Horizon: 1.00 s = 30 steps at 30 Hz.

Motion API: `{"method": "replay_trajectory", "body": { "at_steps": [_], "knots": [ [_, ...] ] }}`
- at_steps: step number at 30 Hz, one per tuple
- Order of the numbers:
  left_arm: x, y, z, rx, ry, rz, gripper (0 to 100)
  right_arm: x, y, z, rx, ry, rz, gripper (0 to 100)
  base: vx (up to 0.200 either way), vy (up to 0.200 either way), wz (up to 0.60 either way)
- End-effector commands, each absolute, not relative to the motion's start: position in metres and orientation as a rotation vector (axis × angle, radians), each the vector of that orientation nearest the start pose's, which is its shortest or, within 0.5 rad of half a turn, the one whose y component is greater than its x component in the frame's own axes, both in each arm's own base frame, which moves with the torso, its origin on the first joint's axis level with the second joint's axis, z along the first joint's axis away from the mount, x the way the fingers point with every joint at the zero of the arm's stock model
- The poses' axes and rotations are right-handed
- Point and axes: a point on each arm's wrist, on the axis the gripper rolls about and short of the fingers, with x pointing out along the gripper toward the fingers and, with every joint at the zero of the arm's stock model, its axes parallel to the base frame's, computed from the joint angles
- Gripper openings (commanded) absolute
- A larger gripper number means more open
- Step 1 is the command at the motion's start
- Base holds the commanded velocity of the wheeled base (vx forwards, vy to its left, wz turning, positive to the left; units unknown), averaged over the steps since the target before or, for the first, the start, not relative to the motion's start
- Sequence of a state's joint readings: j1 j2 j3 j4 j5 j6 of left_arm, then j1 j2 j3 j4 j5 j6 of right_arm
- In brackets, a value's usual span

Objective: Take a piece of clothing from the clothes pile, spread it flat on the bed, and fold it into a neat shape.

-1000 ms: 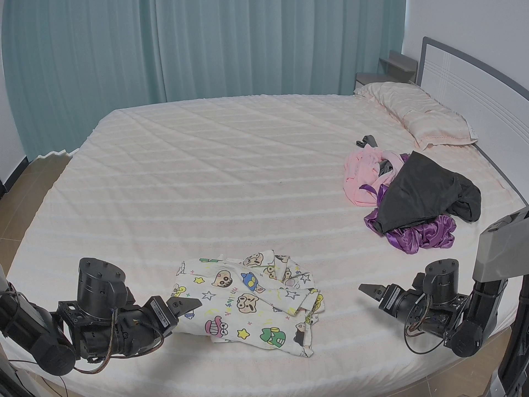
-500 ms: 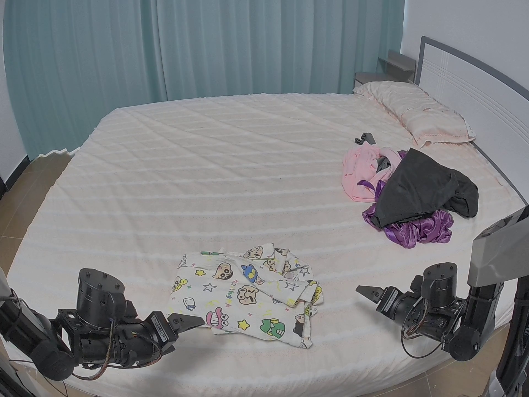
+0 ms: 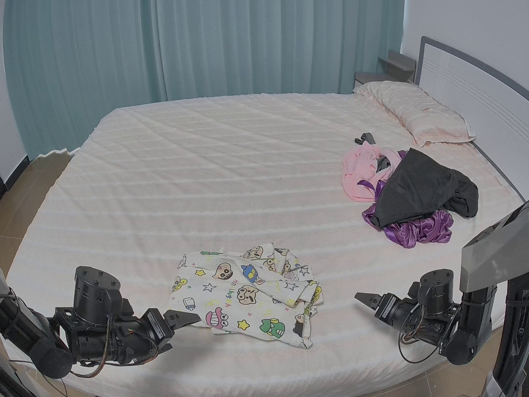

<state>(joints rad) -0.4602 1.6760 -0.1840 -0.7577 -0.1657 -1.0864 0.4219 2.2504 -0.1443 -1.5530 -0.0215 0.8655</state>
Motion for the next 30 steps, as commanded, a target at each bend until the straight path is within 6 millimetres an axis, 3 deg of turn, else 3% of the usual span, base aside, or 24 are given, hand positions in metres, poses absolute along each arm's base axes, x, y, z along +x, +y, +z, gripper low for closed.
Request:
{"method": "replay_trajectory", "body": {
  "at_steps": [1,13,30],
  "knots": [
    [0.179,-0.084,0.064,-0.932,0.961,-0.122,100,0.230,0.103,-0.010,0.711,0.669,0.130,100,0.000,0.200,0.00],
    [0.177,-0.078,0.068,-0.975,0.989,-0.180,100,0.231,0.103,-0.003,0.718,0.641,0.143,100,0.000,0.200,0.00],
    [0.179,-0.078,0.068,-0.985,0.988,-0.206,100,0.227,0.109,0.007,0.722,0.620,0.184,100,0.000,0.000,0.00]
  ]
}}
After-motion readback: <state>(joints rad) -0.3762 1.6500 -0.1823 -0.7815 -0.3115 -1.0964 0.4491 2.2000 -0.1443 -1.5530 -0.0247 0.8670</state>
